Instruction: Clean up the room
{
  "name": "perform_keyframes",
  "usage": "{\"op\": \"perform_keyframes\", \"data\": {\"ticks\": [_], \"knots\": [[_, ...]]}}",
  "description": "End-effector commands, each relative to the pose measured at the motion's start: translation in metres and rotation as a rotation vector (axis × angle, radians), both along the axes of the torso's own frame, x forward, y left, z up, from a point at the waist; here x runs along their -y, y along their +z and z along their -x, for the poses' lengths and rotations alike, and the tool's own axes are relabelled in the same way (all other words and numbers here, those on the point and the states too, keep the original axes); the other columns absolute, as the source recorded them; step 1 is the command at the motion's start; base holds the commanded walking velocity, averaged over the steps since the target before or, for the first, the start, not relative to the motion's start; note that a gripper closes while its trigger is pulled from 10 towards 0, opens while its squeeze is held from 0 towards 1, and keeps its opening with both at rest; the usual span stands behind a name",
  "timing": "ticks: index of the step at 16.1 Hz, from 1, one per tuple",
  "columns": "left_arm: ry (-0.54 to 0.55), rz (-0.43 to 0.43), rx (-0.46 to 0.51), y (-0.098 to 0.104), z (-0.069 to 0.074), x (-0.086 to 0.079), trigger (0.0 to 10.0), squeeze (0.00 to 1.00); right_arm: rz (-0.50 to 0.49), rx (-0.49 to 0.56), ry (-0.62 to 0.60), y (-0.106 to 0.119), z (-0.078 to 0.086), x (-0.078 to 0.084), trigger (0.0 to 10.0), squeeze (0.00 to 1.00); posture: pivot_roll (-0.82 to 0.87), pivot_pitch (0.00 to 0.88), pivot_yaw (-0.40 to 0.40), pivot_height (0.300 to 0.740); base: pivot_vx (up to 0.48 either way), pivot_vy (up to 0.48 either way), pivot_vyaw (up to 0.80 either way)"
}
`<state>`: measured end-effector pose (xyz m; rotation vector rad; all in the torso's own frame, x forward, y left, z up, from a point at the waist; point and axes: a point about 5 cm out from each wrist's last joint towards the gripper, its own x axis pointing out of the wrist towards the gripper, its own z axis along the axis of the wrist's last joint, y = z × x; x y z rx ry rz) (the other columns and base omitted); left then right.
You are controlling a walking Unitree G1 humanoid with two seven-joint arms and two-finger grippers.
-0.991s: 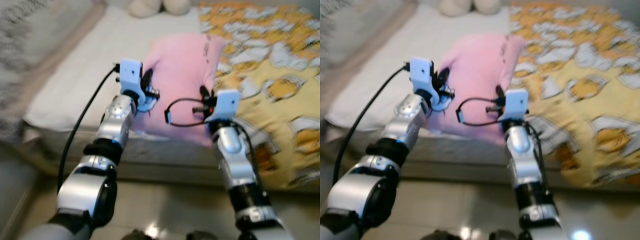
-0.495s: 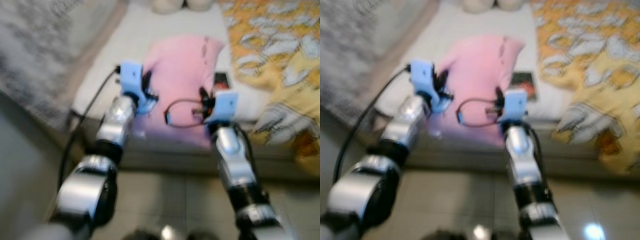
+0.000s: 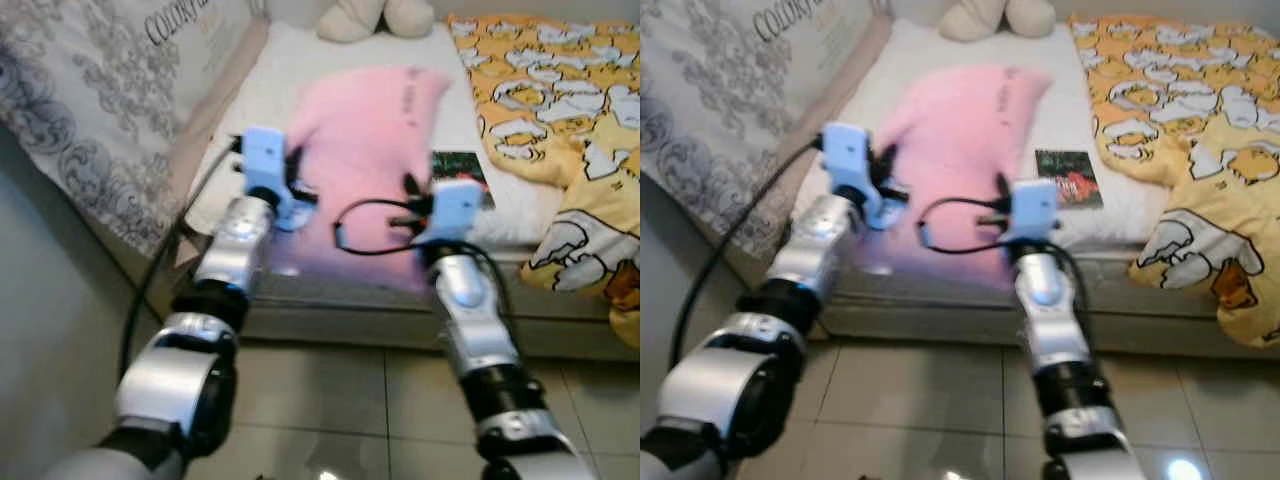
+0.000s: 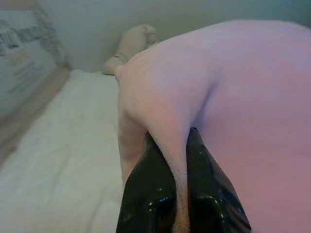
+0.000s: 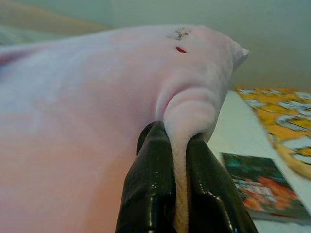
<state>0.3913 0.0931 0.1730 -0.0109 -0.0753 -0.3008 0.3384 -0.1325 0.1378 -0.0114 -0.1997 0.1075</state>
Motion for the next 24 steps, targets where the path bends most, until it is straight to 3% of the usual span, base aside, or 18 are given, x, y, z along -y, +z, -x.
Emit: {"op": "perform_keyframes", "data": {"ticks": [1,24], "knots": [[0.071,0.002,0.055,0.0161,-0.0056,-0.02,10.0,0.0,-0.027,0.012,-0.032,0.0008,-0.0005,0.0039,10.0,0.0,-0.18,0.0,0.066,0.74,0.461,0.0,0.0],[0.138,0.034,0.014,0.0142,-0.0093,-0.0276,10.0,0.0,-0.023,-0.014,-0.028,-0.007,-0.0009,0.0039,10.0,0.0,-0.18,0.0,0.062,0.74,0.445,0.03,0.0]]}}
